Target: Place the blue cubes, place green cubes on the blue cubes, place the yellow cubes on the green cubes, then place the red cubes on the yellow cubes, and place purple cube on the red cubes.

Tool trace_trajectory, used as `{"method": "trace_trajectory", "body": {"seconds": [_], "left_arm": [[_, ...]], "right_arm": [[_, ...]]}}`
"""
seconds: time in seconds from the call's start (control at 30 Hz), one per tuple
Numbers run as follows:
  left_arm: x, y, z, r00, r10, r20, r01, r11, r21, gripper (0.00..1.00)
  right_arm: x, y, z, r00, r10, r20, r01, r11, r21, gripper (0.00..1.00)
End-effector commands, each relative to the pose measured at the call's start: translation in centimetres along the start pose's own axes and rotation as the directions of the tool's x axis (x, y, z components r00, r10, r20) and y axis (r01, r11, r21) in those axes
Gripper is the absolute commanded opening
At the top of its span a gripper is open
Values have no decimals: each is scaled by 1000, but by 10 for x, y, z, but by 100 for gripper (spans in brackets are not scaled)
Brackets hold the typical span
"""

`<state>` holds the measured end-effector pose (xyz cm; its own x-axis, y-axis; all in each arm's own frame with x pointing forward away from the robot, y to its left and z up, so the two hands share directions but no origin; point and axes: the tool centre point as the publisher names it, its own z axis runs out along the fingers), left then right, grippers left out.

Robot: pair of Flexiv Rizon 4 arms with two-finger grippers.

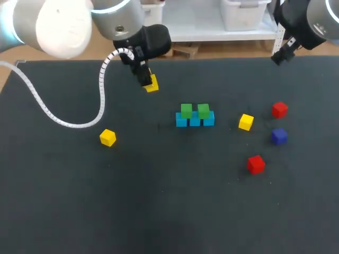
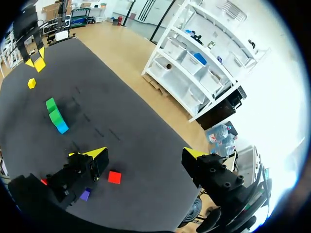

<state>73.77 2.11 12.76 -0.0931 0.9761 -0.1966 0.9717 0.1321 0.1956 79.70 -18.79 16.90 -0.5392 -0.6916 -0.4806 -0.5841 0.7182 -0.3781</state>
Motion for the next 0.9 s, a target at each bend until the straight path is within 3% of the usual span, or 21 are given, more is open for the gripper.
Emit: {"method": "trace_trajectory", "body": {"seconds": [0.03,0.23,0.47,0.63,0.9], "left_arm": [[-17,6,2,996,67,-66,-65,998,23,0],[-30,11,10,985,129,-112,-125,991,42,0],[-42,17,21,981,119,-154,-112,992,59,0],[-57,19,17,987,108,-122,-101,993,65,0],[-68,7,17,983,145,-111,-134,986,99,0]], "right_arm": [[1,1,0,1000,1,3,-1,1000,6,100],[1,1,0,1000,1,3,-1,1000,6,100],[1,1,0,1000,1,3,-1,1000,6,100],[1,1,0,1000,1,3,-1,1000,6,100],[1,1,0,1000,1,3,-1,1000,6,100]]}}
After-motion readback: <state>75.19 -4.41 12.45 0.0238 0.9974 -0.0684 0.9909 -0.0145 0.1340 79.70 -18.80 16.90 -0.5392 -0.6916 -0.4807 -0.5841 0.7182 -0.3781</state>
